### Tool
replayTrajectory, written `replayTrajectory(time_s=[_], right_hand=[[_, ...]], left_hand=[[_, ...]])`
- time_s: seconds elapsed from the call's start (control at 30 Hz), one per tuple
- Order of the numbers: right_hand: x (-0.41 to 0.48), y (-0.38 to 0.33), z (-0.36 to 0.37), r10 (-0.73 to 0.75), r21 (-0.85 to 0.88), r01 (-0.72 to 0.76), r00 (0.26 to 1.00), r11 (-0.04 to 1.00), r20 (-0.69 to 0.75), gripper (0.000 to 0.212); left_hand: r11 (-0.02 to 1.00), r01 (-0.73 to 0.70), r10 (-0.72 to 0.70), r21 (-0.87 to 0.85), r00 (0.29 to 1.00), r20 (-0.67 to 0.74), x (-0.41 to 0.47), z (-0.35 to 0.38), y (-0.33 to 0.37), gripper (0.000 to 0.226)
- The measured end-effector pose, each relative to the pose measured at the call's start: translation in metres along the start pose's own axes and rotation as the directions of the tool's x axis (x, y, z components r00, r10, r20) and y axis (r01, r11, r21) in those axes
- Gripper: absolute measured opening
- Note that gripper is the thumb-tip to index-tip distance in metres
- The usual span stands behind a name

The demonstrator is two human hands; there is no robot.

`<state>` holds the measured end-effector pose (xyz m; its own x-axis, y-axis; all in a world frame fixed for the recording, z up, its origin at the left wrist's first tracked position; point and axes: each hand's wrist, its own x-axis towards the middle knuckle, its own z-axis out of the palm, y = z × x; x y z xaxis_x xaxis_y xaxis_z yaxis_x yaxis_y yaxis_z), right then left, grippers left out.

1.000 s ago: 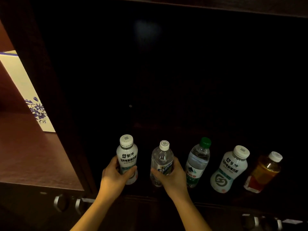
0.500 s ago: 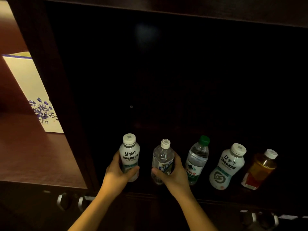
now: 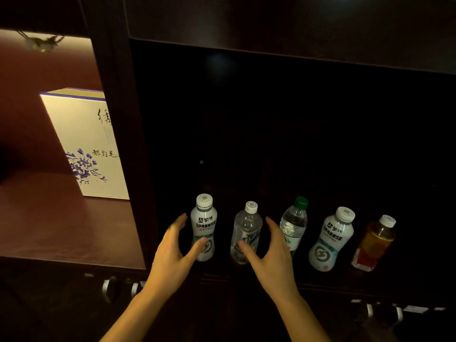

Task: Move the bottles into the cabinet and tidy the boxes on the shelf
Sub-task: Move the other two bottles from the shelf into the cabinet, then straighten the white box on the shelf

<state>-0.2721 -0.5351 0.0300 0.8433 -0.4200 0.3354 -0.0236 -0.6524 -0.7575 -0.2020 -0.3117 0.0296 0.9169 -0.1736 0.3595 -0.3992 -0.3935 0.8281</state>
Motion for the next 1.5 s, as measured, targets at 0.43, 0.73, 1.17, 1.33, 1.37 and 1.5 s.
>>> replayTrajectory(time_s=[0.43, 0.73, 1.17, 1.33, 1.37, 1.5], right_hand=[[-0.056, -0.083, -0.018, -0.385, -0.158, 0.364, 0.914, 0.918, -0.132, 0.032], [-0.096, -0.153, 0.015, -0.542, -0.12, 0.53, 0.83, 0.84, -0.132, 0.024], [-0.152, -0.248, 0.08, -0.624, -0.038, 0.623, 0.78, 0.781, -0.052, 0.013], [-0.158, -0.27, 0.108, -0.597, 0.004, 0.597, 0.802, 0.802, 0.017, 0.015], [-0.157, -0.273, 0.114, -0.588, 0.011, 0.588, 0.808, 0.809, 0.034, 0.015], [-0.143, -0.281, 0.141, -0.526, 0.084, 0.52, 0.846, 0.85, 0.083, 0.016]], left_hand=[[0.941, -0.252, 0.275, 0.226, 0.959, -0.073, -0.058, -0.09, 0.037, 0.042], [0.931, -0.217, 0.277, 0.294, 0.943, -0.182, -0.098, -0.174, 0.03, 0.027], [0.962, -0.079, 0.159, 0.261, 0.94, -0.302, -0.154, -0.283, 0.004, 0.027], [0.975, -0.045, 0.118, 0.216, 0.934, -0.336, -0.151, -0.31, -0.011, 0.025], [0.979, -0.038, 0.106, 0.198, 0.932, -0.346, -0.148, -0.314, -0.016, 0.025], [0.993, 0.008, 0.036, 0.117, 0.93, -0.365, -0.127, -0.327, -0.035, 0.02]])
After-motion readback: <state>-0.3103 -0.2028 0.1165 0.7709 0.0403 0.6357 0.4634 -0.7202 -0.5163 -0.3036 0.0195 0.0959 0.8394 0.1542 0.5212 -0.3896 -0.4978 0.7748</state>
